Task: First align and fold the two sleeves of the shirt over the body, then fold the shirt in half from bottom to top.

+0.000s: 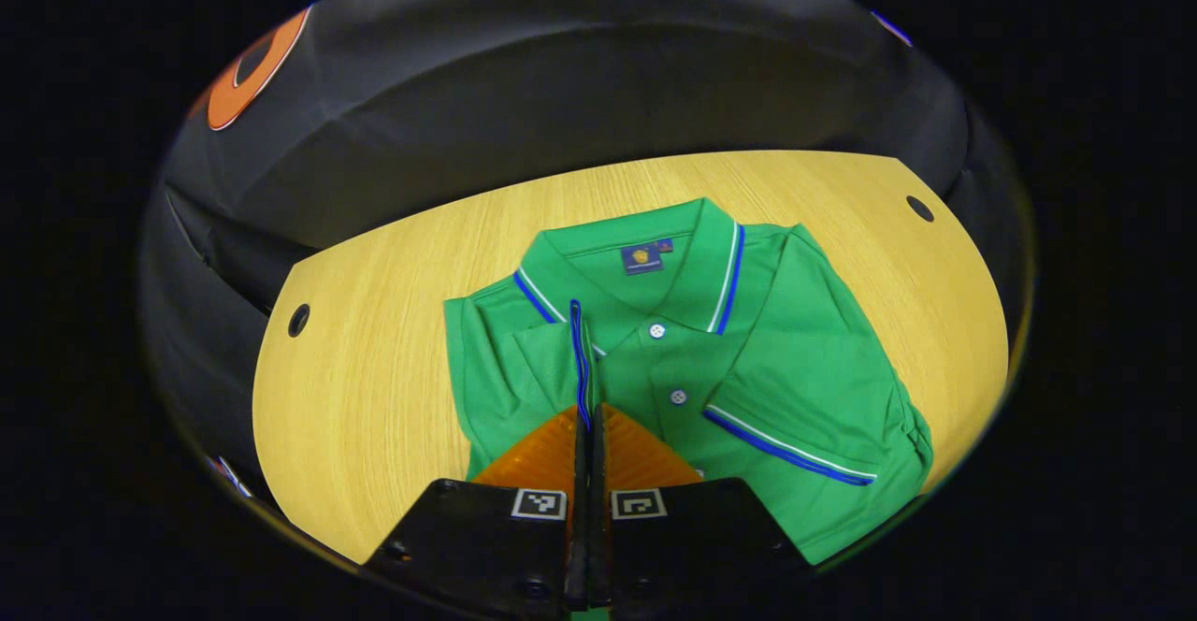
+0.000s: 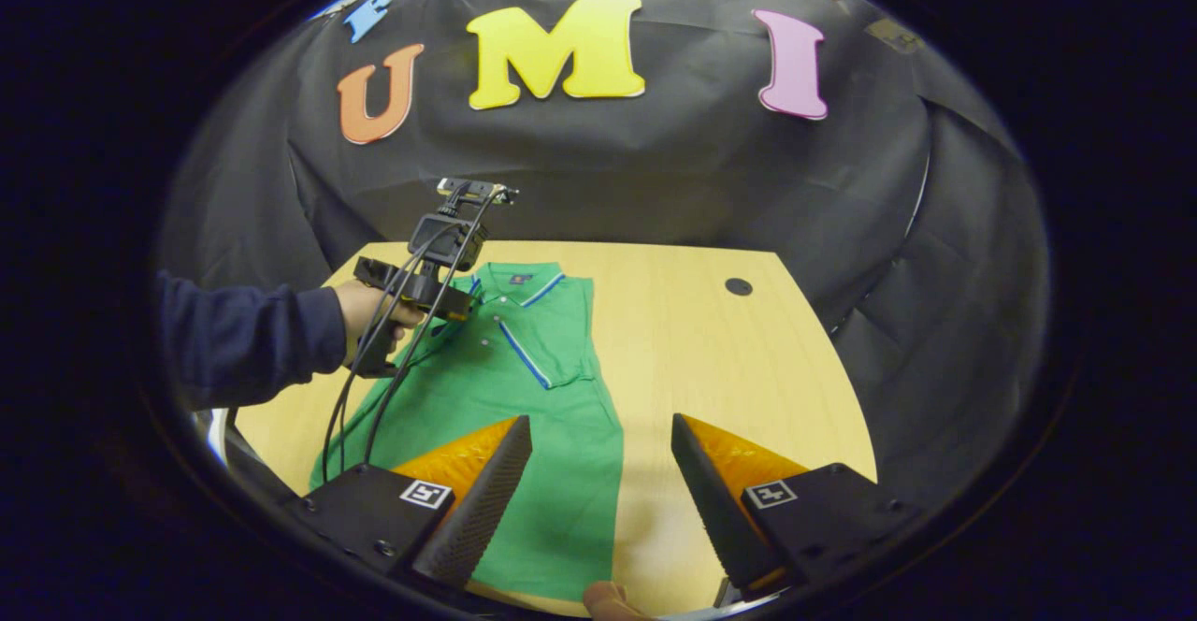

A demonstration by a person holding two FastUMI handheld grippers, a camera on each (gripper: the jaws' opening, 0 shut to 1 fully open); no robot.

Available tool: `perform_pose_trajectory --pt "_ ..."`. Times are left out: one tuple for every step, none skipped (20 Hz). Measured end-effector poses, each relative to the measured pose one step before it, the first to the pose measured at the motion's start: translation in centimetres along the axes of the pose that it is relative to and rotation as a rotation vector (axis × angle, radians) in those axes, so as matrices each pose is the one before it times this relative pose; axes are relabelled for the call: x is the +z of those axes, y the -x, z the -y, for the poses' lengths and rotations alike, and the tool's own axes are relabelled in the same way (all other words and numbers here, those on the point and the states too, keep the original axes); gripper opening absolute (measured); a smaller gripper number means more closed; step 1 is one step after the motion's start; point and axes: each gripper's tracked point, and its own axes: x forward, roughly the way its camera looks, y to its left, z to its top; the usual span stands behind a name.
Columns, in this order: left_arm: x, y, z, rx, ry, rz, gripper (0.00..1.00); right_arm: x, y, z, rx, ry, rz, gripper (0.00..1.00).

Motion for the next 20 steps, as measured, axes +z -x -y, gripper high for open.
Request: perform_pose_trajectory --pt "0.144 -0.001 0.392 -0.00058 -0.01900 0.00655 0.04 -0.269 -0.073 0.266 -0.00915 -0.00828 -0.00651 0.98" --pt "0.090 0.044 0.233 0.00684 -0.02378 0.00462 0.04 -0.280 -0.082 0.234 -0.00815 -0.00759 -0.00677 0.98" --pt "-0.072 0.011 0.106 0.00022 -0.02542 0.00216 0.04 -0.121 -0.078 0.135 -0.00541 -0.00716 -0.00621 0.98" --pt "-0.204 -0.007 0.344 -0.01036 -0.01600 -0.00200 0.04 -0.225 -0.056 0.017 -0.00518 -0.00662 -0.00405 0.98" --pt "-0.321 -0.267 0.647 -0.02514 -0.00158 -0.00886 0.05 -0.022 0.093 -0.004 -0.00447 -0.00642 -0.00168 0.97" --pt "-0.244 0.044 0.553 -0.03462 0.02342 0.00004 0.08 0.065 0.049 -0.091 -0.00399 -0.00776 0.00032 0.98" --pt "-0.004 0.290 0.373 -0.02921 0.03063 0.00421 0.09 0.102 0.197 -0.074 -0.00425 -0.00108 0.00272 0.98" --pt "-0.011 0.353 0.349 -0.02159 0.03110 0.00735 0.19 0.227 0.153 -0.253 -0.00289 0.00274 0.00432 0.98" --pt "0.134 0.276 0.236 -0.02626 0.02772 0.01493 0.29 0.298 0.125 -0.191 -0.00539 0.00219 0.00913 0.98" --pt "0.293 0.768 0.142 -0.02082 0.02350 0.01745 0.48 0.333 0.190 -0.266 -0.00096 0.00096 0.00973 0.98" --pt "-0.090 0.783 -0.242 -0.00849 0.01737 0.01710 0.53 0.271 0.001 -0.373 -0.00049 0.00256 0.00873 0.98" --pt "0.158 0.900 -0.406 -0.00435 0.01475 0.02005 0.61 0.300 0.116 -0.226 -0.00573 0.00485 0.00752 0.98" --pt "0.209 1.159 -0.532 0.00341 0.01433 0.02236 0.65 0.245 0.160 -0.406 0.00093 0.00242 0.00870 0.98" --pt "0.189 1.256 -0.692 0.00707 0.01728 0.02187 0.77 0.332 0.051 -0.503 0.00049 0.00313 0.00933 0.98" --pt "0.066 1.327 -1.040 0.01191 0.01997 0.01962 0.83 0.216 0.057 -0.541 0.00668 0.00580 0.00723 0.98" --pt "-0.084 1.203 -1.142 0.01288 0.02511 0.01687 0.92 0.224 0.043 -0.680 0.00703 0.00575 0.00819 0.98" --pt "-0.279 1.540 -1.238 0.01272 0.02755 0.01467 0.93 0.203 0.112 -0.424 0.00117 0.00741 0.00950 0.98" --pt "-0.175 1.348 -1.167 0.00944 0.02085 0.01259 0.93 0.128 0.041 -0.597 0.00755 0.00800 0.00834 0.98" --pt "-0.639 1.169 -1.070 0.00959 0.01425 0.00433 0.93 -0.145 0.031 -0.521 0.00136 0.01146 0.00695 0.98" --pt "-0.895 0.772 -1.038 0.00849 0.00959 -0.00078 0.94 -0.278 0.025 -0.300 -0.00077 0.01041 0.00184 0.98"
